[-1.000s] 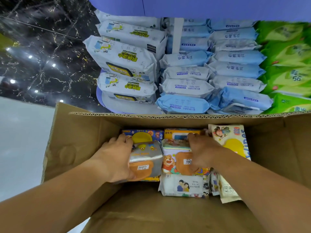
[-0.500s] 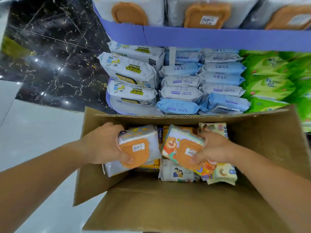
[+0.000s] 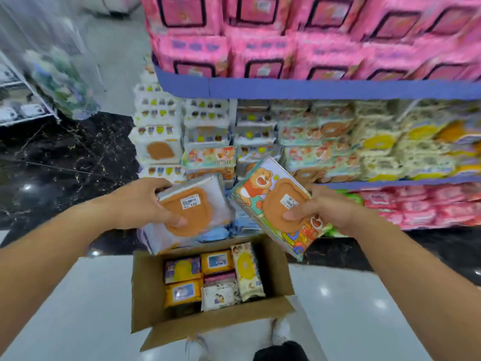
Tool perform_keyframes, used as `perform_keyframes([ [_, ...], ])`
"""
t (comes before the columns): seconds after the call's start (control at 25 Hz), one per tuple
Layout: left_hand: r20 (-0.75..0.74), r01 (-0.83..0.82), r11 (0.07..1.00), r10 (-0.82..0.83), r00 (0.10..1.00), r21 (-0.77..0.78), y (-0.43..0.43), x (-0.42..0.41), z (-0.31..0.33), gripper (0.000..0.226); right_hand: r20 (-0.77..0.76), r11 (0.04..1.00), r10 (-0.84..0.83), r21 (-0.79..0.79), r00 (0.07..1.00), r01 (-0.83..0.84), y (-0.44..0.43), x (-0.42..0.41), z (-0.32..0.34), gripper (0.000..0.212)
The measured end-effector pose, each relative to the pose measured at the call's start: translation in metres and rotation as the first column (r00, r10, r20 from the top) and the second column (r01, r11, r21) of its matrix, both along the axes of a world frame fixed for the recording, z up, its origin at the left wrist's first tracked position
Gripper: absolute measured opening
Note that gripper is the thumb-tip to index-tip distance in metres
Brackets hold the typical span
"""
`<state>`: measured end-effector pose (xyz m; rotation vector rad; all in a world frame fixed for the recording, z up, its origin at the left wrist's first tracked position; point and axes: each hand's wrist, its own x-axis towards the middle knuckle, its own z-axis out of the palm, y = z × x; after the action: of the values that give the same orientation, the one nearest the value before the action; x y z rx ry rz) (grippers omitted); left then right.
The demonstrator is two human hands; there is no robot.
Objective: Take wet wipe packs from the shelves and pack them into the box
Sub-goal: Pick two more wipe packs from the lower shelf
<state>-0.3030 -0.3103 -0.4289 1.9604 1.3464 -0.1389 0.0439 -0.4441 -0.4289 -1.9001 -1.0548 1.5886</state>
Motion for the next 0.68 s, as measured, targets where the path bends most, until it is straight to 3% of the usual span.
perform_keyframes([
  [0.2,0.009,0.139,0.972,-0.143,0.99,0.188,0.008,0.1,0.099,0.068,0.122,0.978,-0.121,0.183,0.985,0.098,-0.011,0.069,0.088,0.061],
  [0.36,-0.018,0.174,0.943,-0.176,0.984,0.283,0.022,0.182,0.113,0.084,0.147,0.968,-0.139,0.231,0.979,0.103,-0.006,0.159,0.099,0.046],
  [0.44,-0.039,0.179,0.931,-0.176,0.984,0.318,0.033,0.233,0.106,0.091,0.274,0.981,-0.114,0.185,0.955,0.064,0.004,0.216,0.087,0.061],
  [0.52,-0.078,0.196,0.924,-0.18,0.981,0.33,0.042,0.279,0.094,0.095,0.446,0.994,-0.041,0.108,0.894,-0.008,0.022,0.269,0.063,0.097],
  [0.56,-0.099,0.207,0.925,-0.185,0.978,0.317,0.047,0.295,0.087,0.096,0.518,0.994,0.015,0.087,0.855,-0.071,0.032,0.291,0.05,0.103],
  [0.68,-0.123,0.172,0.94,-0.141,0.982,0.295,0.069,0.344,0.052,0.103,0.713,0.966,0.159,0.028,0.683,-0.255,0.076,0.349,0.011,0.092],
])
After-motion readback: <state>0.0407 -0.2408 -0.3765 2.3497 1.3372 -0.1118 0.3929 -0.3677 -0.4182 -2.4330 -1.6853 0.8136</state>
